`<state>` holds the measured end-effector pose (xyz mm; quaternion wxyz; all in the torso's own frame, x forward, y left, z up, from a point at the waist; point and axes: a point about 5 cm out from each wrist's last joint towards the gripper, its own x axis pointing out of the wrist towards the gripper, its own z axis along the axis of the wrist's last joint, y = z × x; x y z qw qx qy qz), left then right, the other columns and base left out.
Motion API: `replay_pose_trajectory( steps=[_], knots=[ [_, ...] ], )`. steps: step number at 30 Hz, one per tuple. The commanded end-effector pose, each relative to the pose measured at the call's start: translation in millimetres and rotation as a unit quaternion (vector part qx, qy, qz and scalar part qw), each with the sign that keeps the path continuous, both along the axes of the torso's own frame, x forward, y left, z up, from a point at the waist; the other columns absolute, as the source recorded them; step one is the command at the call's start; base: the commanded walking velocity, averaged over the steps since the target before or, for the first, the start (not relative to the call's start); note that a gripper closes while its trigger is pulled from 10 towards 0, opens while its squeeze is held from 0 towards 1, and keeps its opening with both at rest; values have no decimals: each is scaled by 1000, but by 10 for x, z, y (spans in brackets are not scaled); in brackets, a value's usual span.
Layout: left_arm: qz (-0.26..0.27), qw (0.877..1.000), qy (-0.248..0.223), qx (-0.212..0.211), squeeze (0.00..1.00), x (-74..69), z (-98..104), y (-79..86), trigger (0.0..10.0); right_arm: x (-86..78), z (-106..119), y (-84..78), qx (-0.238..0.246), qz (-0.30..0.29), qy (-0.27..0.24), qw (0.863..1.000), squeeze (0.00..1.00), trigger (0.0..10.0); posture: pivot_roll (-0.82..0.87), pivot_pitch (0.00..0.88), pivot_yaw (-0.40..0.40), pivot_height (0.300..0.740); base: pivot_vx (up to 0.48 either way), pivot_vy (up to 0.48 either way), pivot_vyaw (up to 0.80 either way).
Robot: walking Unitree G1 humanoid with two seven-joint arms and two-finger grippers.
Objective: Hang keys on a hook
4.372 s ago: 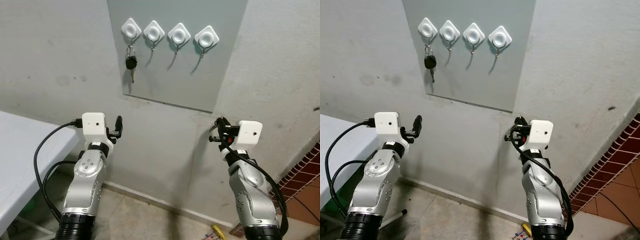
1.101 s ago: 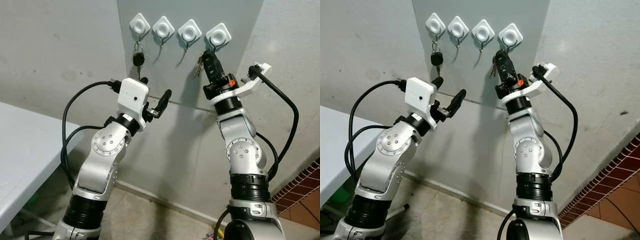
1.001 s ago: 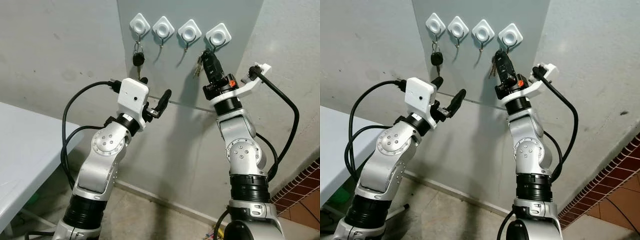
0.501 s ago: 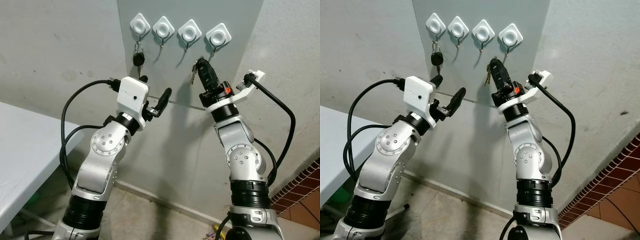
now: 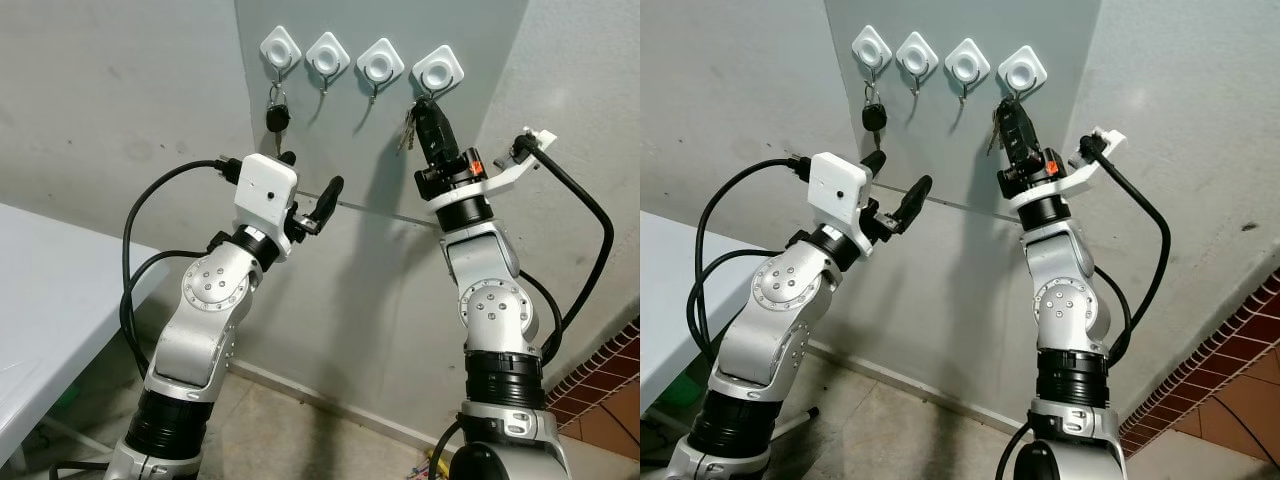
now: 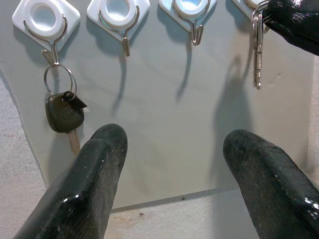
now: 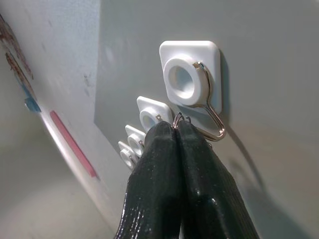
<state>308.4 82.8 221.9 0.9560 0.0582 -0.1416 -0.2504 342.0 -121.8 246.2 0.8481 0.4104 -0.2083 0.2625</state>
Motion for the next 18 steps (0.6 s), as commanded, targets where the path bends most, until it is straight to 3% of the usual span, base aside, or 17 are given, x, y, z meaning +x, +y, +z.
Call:
replay_pose_trajectory(
  steps=[1, 18],
  knots=[
    [4, 1000, -3, 3, 0, -6, 17, 18, 10000, 1, 156, -39, 14, -9, -29, 999, 0, 10000, -111, 0, 15, 740, 0, 0, 0],
    [7, 1000, -6, 4, 0, -7, 33, 34, 10000, -25, -111, -15, 121, 39, 46, 991, 0, 10000, -105, 0, 15, 740, 0, 0, 0]
  ],
)
